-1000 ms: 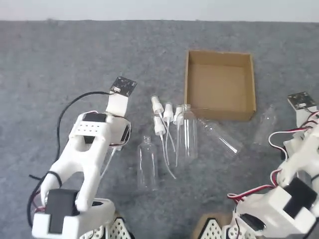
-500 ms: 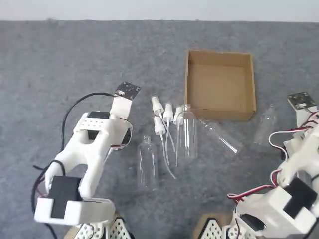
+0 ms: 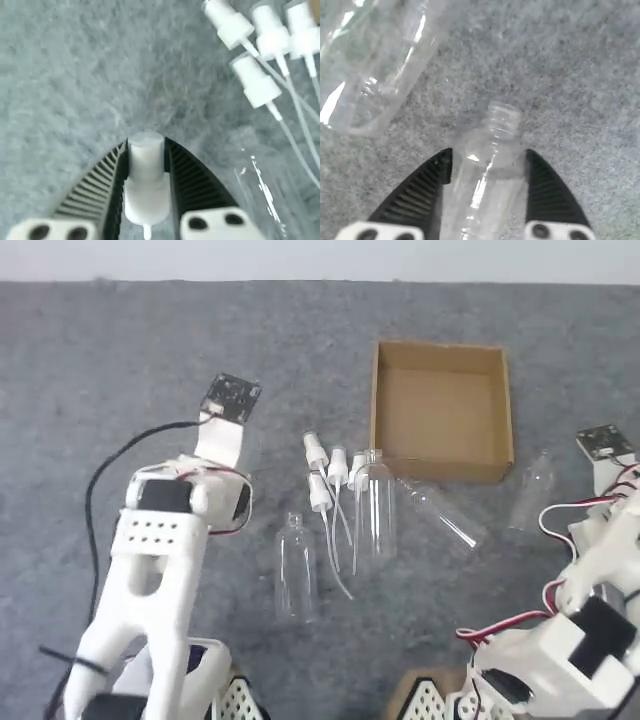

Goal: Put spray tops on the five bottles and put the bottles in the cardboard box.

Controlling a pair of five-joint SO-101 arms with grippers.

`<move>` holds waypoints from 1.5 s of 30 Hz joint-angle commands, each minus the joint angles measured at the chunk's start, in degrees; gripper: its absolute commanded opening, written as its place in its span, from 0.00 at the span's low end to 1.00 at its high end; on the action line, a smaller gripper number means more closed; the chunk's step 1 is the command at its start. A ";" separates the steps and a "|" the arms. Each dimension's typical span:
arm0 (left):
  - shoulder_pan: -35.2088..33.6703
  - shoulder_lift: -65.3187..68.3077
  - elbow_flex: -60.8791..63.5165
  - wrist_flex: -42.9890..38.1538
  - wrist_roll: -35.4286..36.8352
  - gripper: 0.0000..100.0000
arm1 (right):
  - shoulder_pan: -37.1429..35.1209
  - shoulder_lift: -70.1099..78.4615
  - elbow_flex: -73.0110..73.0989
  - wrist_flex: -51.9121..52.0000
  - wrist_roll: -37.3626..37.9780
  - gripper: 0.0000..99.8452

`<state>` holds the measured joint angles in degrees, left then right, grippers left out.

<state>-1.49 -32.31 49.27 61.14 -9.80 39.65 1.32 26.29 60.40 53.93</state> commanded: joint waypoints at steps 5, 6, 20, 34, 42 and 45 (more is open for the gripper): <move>0.09 -5.10 8.48 -6.33 2.11 0.01 | 0.31 -4.18 -7.30 8.66 -3.34 0.21; 0.09 -5.10 8.92 -6.33 2.11 0.01 | 0.31 -4.09 -9.05 10.07 -4.22 0.21; 0.09 -5.01 10.95 -7.82 2.02 0.01 | 0.57 -3.47 -10.37 16.13 -4.75 0.29; 0.09 -4.66 10.95 -7.82 2.02 0.01 | 0.57 4.09 -5.80 6.81 -4.75 0.22; 0.09 -4.66 10.95 -7.82 2.02 0.01 | 0.66 4.35 -5.80 7.08 -4.75 0.11; 0.18 -4.92 10.95 -7.91 2.20 0.01 | 0.31 3.91 -7.21 7.52 -4.75 0.04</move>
<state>-1.49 -35.03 60.79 54.73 -8.48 40.00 6.77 21.10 67.87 49.71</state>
